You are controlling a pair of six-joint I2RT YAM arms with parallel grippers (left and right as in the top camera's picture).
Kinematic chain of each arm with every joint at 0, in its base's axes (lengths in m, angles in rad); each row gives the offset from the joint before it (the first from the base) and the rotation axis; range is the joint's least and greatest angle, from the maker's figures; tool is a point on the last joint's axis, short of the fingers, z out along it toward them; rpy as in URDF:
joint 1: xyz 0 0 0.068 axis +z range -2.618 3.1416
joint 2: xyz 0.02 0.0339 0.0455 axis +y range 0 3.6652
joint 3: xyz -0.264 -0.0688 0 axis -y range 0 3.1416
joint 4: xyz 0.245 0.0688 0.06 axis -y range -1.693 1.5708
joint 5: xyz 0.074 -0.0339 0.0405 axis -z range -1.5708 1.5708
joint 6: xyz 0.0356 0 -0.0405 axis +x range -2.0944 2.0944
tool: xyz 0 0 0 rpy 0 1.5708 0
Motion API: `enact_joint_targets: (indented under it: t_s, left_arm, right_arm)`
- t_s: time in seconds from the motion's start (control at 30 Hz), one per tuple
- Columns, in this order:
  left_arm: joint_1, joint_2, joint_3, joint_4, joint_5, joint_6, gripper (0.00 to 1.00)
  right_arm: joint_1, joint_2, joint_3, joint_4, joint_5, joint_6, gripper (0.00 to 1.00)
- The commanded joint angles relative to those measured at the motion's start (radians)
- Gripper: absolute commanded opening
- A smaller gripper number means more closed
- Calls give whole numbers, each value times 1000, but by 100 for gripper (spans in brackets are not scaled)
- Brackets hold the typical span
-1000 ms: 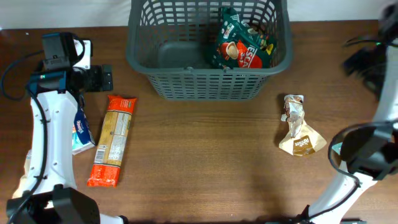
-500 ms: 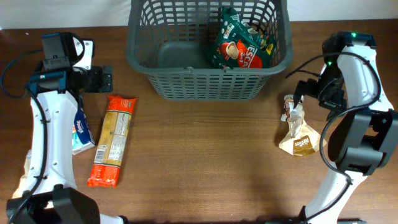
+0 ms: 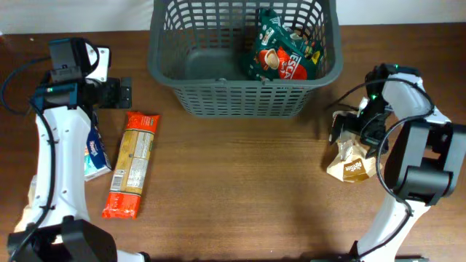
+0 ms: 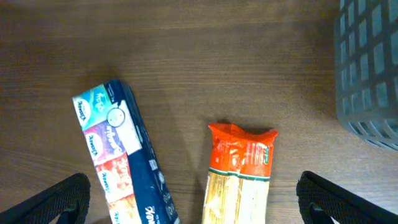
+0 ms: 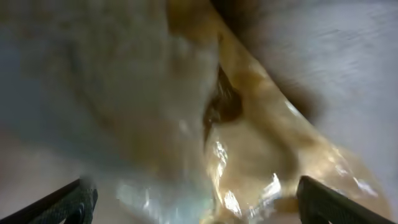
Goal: Pack container
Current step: 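Grasp the crumpled foil snack bag with the right gripper, then carry the foil snack bag into the basket and release it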
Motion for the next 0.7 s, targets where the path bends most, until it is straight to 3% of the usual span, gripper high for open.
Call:
enact_joint_targets:
  t_s: [0.0,0.07,0.1,0.13,0.17,0.43,0.67]
  left_arm:
    - [2,5,5,2,8,16,99]
    - [2,5,5,2,7,16,99]
    - [2,5,5,2,8,16,99]
    - [2,5,5,2,7,16,99]
    - [2,5,5,2,8,16,99]
    - [2,5,5,3,7,16,99]
    - [2,5,5,3,7,18,99]
  right_arm:
    - [0,-7,-79,47,-43,-14,96]
    - [0,-7,-108,72,-51,-13,75]
    - [0,-7,-124,91,-58,-13,54]
    - [0,-7,-136,108,-64,-8,23]
    - [0,-7,-144,124,-65,8,3]
    - [-3,-7,-117,266,-64,43,4]
    - [-63,-7,141,357,43,44,4]
